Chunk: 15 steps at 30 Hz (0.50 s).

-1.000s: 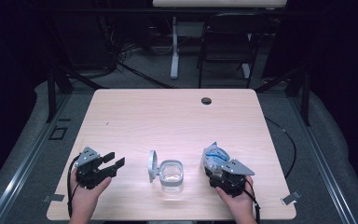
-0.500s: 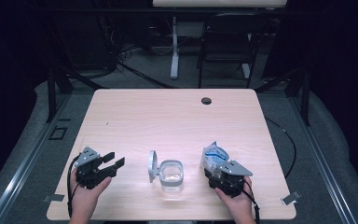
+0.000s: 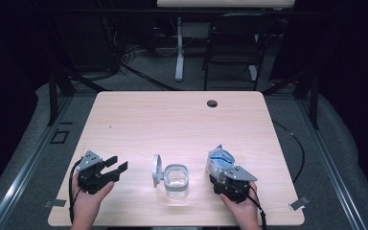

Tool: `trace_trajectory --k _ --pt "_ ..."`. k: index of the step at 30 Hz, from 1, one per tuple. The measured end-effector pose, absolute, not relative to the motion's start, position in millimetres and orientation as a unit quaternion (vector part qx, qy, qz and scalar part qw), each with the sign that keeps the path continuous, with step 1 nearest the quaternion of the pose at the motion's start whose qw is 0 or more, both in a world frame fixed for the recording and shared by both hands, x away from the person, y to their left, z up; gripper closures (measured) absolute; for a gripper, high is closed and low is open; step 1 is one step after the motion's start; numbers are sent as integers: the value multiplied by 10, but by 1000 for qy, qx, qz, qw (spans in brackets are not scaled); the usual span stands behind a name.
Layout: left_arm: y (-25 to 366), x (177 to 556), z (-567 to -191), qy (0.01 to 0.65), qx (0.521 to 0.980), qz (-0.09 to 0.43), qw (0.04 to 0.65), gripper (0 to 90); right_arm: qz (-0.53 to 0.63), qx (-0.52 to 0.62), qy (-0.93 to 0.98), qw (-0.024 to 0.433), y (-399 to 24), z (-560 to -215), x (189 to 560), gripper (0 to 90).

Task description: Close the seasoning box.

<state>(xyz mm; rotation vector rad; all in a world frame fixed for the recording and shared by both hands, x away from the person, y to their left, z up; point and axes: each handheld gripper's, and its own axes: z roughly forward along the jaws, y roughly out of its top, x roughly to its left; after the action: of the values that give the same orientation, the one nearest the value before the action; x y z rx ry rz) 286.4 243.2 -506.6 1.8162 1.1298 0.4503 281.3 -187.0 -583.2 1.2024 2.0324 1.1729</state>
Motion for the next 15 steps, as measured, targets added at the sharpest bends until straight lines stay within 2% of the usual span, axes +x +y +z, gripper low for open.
trace_trajectory --k 15 --pt "2426 2862 -5068 459 737 183 461 496 434 441 745 250 -1871 -5835 2805 414"
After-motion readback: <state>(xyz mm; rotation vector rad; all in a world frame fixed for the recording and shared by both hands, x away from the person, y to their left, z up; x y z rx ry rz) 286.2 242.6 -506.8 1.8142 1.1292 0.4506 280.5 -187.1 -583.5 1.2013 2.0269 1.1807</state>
